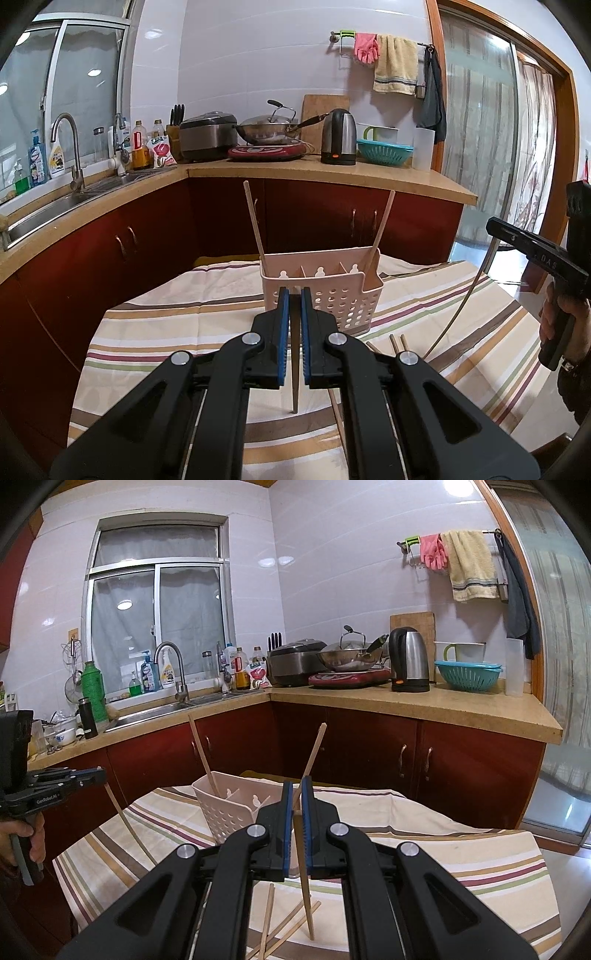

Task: Organize utensils
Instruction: 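Lift both chopsticks and lower them into the pink caddy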

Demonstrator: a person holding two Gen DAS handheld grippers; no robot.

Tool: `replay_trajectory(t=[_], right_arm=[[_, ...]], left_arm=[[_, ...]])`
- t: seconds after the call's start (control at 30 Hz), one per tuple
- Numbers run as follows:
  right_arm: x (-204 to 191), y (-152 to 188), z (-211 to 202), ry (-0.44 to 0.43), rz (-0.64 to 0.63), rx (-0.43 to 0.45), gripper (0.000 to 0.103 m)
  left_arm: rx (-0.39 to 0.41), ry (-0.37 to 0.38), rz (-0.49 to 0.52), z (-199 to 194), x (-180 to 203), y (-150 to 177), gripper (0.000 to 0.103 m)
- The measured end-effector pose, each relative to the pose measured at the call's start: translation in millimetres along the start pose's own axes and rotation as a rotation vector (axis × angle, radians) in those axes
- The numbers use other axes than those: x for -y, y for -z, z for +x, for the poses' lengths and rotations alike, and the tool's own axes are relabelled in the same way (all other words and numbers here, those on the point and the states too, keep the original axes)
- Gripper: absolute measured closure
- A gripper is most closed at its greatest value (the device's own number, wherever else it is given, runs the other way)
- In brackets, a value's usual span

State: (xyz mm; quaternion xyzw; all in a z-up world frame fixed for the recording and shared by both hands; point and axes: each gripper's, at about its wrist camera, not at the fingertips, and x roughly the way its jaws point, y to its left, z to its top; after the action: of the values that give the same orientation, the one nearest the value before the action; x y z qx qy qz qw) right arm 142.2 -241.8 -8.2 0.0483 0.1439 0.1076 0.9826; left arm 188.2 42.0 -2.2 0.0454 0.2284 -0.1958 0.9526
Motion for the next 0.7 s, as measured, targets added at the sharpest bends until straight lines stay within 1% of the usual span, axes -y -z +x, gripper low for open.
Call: replay_trajectory(t=[0.17, 0.37, 0.7], right_arm=[[-3, -2, -3, -0.003, -0.003, 0.009, 0.098], [-8, -9, -9, -0.01, -0.013, 0.028, 0.098], [-13, -25, -8, -0.041, -0.004, 0.039, 0.098]], left_arm=[[0.009, -0.001, -0.006, -5, 0, 0, 0.096], [0.031, 0.005, 0.004, -15, 2, -7, 0.096], [0.069, 0.028, 0.031, -25, 10, -33, 0.096]])
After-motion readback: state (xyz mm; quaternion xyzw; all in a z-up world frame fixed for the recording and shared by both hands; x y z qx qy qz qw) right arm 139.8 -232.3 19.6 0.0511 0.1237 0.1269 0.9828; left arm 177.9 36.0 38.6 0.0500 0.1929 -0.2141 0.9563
